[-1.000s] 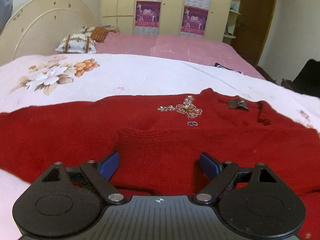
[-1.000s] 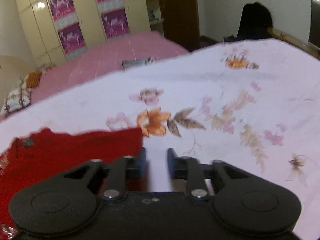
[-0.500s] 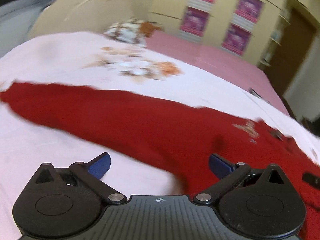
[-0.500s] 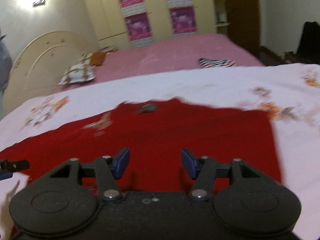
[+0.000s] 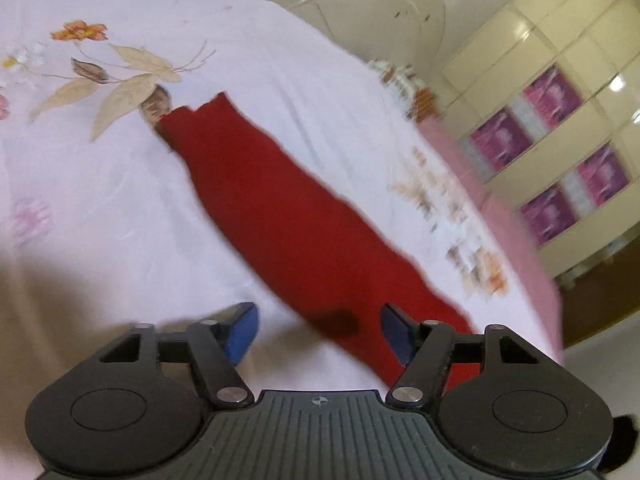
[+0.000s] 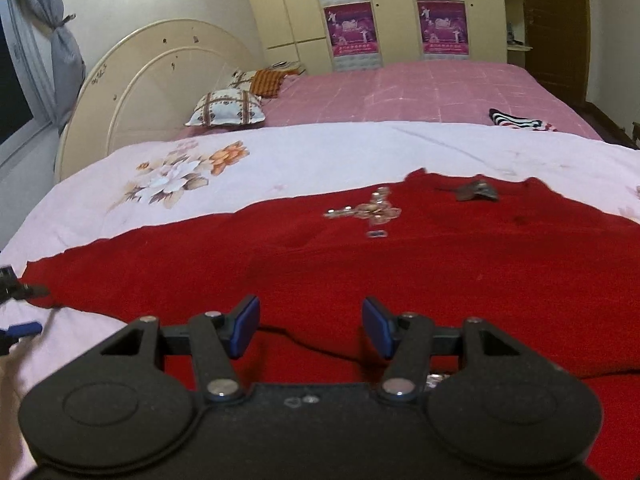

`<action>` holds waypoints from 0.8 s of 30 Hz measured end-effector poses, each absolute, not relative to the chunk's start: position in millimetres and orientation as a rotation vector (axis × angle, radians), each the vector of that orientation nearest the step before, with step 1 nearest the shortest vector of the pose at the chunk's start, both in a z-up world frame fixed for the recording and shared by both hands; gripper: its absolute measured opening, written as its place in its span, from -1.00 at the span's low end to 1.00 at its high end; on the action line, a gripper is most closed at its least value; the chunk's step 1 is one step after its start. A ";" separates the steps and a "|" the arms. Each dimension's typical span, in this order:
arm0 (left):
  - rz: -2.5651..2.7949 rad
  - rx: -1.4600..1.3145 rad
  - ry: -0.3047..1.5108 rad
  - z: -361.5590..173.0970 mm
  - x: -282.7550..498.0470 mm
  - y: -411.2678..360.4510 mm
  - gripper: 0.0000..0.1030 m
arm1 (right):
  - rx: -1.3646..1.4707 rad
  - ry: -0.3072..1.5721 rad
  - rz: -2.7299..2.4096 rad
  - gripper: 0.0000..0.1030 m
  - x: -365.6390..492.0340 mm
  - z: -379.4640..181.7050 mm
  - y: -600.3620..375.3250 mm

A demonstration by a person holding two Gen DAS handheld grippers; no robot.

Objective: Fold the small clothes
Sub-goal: 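Grasp the other sleeve cuff with the left gripper and fold it across the body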

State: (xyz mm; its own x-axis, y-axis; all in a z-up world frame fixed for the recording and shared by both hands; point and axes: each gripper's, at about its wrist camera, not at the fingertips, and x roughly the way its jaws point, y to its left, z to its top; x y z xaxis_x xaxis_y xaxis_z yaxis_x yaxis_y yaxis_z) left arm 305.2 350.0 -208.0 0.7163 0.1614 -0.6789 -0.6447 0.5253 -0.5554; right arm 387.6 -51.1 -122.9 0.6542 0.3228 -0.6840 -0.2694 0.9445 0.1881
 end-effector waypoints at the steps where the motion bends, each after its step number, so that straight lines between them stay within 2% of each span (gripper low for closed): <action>1: 0.514 -0.924 0.581 -211.5 304.7 355.5 0.31 | 0.072 0.790 0.339 0.09 388.7 -124.2 -48.9; 4: 0.498 -1.007 0.509 -223.5 307.9 369.9 0.25 | 0.071 0.796 0.336 0.09 395.8 -129.7 -39.9; 7: 0.516 -1.062 0.472 -233.0 315.2 377.9 -0.10 | 0.060 0.793 0.323 0.09 401.1 -134.0 -31.9; 9: 0.528 -1.105 0.461 -242.0 322.3 381.2 -0.60 | 0.058 0.798 0.315 0.09 405.2 -137.2 -29.6; 11: 0.552 -1.133 0.468 -249.0 327.9 385.9 -0.88 | 0.054 0.804 0.312 0.09 407.9 -139.6 -26.7; 17: 0.501 -1.051 0.404 -227.9 334.9 370.4 -0.90 | -0.014 0.800 0.296 0.08 410.5 -145.5 -17.0; 21: 0.348 -0.835 0.357 -177.8 361.0 329.3 -0.90 | -0.129 0.806 0.295 0.11 412.2 -161.4 -9.5; 23: 0.241 -0.747 0.339 -154.4 378.4 298.2 -0.90 | -0.095 0.825 0.297 0.11 415.1 -158.0 -12.3; 24: 0.181 -0.705 0.336 -143.6 387.9 279.3 -0.90 | -0.053 0.831 0.303 0.04 415.8 -154.6 -17.5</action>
State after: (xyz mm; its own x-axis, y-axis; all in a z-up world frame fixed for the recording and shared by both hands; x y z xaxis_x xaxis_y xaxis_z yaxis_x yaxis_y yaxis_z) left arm 387.9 279.3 -143.6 0.9311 0.0499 -0.3612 -0.2741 0.7489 -0.6033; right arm 415.8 -17.5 -154.6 0.6341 0.2441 -0.7337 -0.2852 0.9558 0.0716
